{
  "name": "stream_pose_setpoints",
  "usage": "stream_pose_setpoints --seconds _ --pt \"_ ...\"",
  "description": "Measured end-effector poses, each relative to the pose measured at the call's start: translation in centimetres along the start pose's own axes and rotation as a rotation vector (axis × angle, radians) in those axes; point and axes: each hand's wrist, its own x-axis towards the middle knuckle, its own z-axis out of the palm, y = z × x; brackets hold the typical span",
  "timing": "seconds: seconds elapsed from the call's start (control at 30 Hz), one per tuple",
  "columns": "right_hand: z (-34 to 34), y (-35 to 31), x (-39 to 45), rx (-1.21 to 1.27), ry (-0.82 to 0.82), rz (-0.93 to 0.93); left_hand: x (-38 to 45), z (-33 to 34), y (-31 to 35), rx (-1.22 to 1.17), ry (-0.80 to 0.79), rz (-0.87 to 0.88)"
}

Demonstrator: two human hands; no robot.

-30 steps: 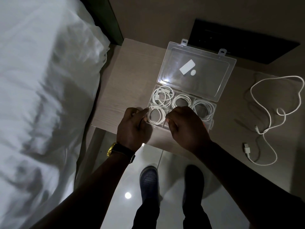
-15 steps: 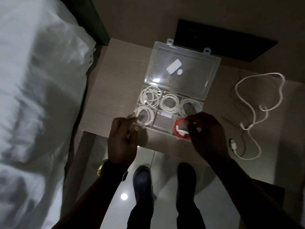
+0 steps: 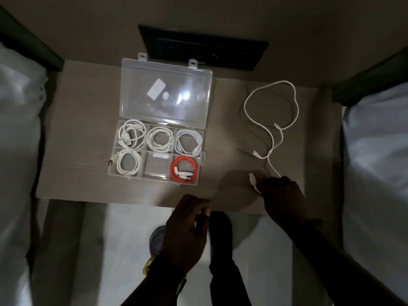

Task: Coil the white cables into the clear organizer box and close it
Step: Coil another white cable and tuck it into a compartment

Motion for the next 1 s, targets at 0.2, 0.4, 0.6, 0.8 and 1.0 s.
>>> stream_pose_setpoints --seconds 0.2,0.4,0.6,0.8,1.0 --pt "-2.6 2.1 -1.2 0.3 0.219 -0.46 5.7 3.5 5.8 0.254 -0.332 0.246" --pt "-7.2 5.9 -1.1 0.679 0.419 -0.276 8.5 3.7 13.7 -0.924 -0.592 -0.651" --pt "-8.2 6.3 -1.7 0.668 0.092 -0.268 12.8 0.0 15.7 -1.824 -0.132 -0.436" --pt "-11.2 7.6 -1.2 0.543 0.392 -0.454 12.4 3.2 15.0 -0.685 -0.312 -0.368" --pt "-10.6 6.7 1.3 0.944 0.297 -0.246 9.6 2.5 16.0 -1.683 -0.537 -0.639"
